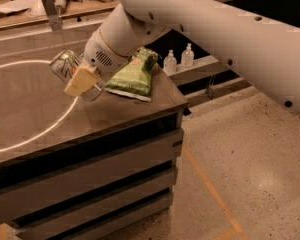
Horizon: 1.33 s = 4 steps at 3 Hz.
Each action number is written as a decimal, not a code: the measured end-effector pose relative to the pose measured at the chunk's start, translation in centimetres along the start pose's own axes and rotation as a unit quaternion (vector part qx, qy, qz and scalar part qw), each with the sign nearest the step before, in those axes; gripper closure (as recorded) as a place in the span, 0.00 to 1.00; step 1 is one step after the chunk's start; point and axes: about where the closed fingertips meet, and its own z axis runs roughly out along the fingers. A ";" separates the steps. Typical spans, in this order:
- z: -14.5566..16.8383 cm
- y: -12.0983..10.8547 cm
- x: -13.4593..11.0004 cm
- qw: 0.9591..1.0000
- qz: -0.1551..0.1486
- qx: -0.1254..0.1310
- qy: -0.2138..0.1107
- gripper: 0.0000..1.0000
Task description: Knock 7up can over
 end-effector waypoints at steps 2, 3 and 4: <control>2.3 -2.2 3.0 0.998 0.030 -0.047 0.043 0.56; 4.2 -3.2 3.9 0.995 0.037 -0.066 0.060 0.41; 4.5 -3.4 4.0 0.995 0.038 -0.071 0.066 0.17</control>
Offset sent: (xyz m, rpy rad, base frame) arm 0.0384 -0.0087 -0.0654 -0.1037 0.2027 0.0485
